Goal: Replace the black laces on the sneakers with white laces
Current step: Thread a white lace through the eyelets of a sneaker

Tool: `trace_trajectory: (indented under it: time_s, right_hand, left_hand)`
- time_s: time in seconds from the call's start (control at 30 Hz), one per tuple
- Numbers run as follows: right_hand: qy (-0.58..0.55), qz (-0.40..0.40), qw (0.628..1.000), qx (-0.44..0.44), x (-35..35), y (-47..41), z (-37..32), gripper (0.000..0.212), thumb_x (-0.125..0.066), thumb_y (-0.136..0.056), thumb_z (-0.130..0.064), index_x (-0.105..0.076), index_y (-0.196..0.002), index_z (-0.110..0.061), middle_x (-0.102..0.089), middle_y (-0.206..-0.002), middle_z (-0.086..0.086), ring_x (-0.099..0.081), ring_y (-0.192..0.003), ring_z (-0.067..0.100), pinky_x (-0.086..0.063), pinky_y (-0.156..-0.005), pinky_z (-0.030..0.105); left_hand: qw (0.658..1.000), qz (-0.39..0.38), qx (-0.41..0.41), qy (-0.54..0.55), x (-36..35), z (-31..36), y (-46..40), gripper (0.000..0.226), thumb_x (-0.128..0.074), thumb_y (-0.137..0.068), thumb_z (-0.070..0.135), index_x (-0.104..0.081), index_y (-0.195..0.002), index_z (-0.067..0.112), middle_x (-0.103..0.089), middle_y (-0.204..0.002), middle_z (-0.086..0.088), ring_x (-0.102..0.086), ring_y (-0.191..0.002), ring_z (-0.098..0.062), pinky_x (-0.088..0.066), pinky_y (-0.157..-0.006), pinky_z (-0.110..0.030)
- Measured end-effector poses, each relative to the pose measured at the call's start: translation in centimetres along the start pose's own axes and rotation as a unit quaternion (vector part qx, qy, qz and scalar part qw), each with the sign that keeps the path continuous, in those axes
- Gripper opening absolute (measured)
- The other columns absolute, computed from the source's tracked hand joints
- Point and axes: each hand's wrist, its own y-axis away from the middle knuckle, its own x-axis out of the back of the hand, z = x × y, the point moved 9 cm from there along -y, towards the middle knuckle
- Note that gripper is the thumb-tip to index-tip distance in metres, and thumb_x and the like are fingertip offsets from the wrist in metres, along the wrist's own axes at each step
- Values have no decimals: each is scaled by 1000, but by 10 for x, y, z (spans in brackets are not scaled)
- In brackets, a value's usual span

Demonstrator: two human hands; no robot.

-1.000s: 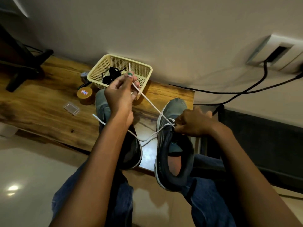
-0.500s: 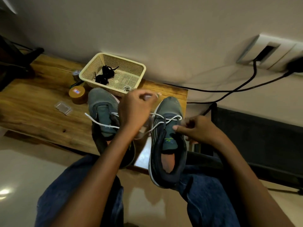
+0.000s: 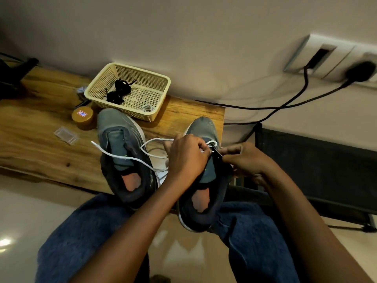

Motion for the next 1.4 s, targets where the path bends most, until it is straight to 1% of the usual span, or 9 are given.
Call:
trace_trajectory:
  time_s: [0.13, 0.47, 0.6, 0.67, 0.77, 0.93, 1.1, 1.27, 1.4]
  right_hand:
    - [-17, -11, 1000, 8, -1, 0, 0, 25, -56, -89, 1, -72, -105, -10, -69, -84, 5, -63, -65, 7, -49, -49, 18]
    - [12, -9, 999, 41, -1, 0, -5, 22, -54, -90, 2, -71, -103, -6, -69, -84, 7, -63, -65, 8, -53, -53, 18]
    - [-47, 11, 998, 27, 3, 2, -5, 21, -53, -96, -12, -68, -97, 2, -66, -79, 12, -62, -55, 10, -50, -46, 17]
    - [-78, 41, 996, 20, 7, 0, -4, 18, -55, -96, -10, -66, -96, 5, -64, -76, 13, -61, -49, 10, -48, -43, 16]
    - [-54, 89, 995, 4, 13, -8, -2, 11, -59, -92, -5, -65, -94, 4, -65, -79, 15, -61, -57, 15, -53, -47, 18]
    - [-21, 76, 997, -5, 5, -10, -5, 12, -48, -96, 1, -58, -89, 0, -56, -71, 10, -54, -54, 13, -48, -41, 15]
    - [-123, 98, 987, -32, 17, -11, 3, 22, -38, -100, 1, -48, -81, -4, -52, -73, 13, -59, -57, 22, -55, -49, 26]
    - [-8, 70, 997, 10, 7, -7, -6, 10, -59, -93, -9, -60, -83, -6, -62, -71, 11, -61, -57, 15, -55, -53, 22]
    - [11, 86, 996, 25, 7, -12, -6, 5, -55, -95, -6, -57, -90, -3, -61, -70, 10, -58, -53, 14, -53, -50, 22]
  left_hand:
    - [1000, 1, 13, 17, -7, -1, 0, 9, -68, -84, 35, -71, -76, 32, -63, -85, 12, -47, -107, -15, -12, -73, -30]
    - [992, -28, 70, 106, -23, -14, 0, 18, -70, -83, 36, -63, -67, 31, -60, -70, 14, -59, -97, -14, -17, -75, -31]
    - [995, -8, 47, 93, -21, -13, -1, 10, -71, -82, 38, -69, -74, 33, -68, -82, 13, -57, -103, -15, -20, -78, -32]
    - [997, -1, 31, 77, -18, -12, -2, 6, -71, -82, 39, -73, -81, 33, -71, -89, 10, -56, -105, -15, -20, -80, -34]
    - [999, -1, 13, 52, -17, -8, -3, 9, -70, -83, 40, -74, -87, 34, -72, -95, 8, -53, -108, -15, -17, -77, -33]
    - [999, 0, 5, 38, -18, -10, -3, 11, -67, -84, 42, -74, -91, 35, -72, -98, 8, -53, -110, -16, -20, -79, -34]
    - [999, 2, 9, 47, -18, -13, -5, 8, -70, -81, 45, -73, -86, 39, -71, -93, 12, -55, -107, -15, -17, -74, -31]
    - [999, -4, 8, 38, -19, -14, -5, 7, -67, -84, 43, -72, -89, 41, -70, -98, 12, -51, -111, -15, -14, -72, -30]
    - [999, -15, 15, 39, -21, -15, -5, 6, -67, -84, 43, -71, -89, 42, -69, -101, 12, -47, -115, -17, -13, -71, -30]
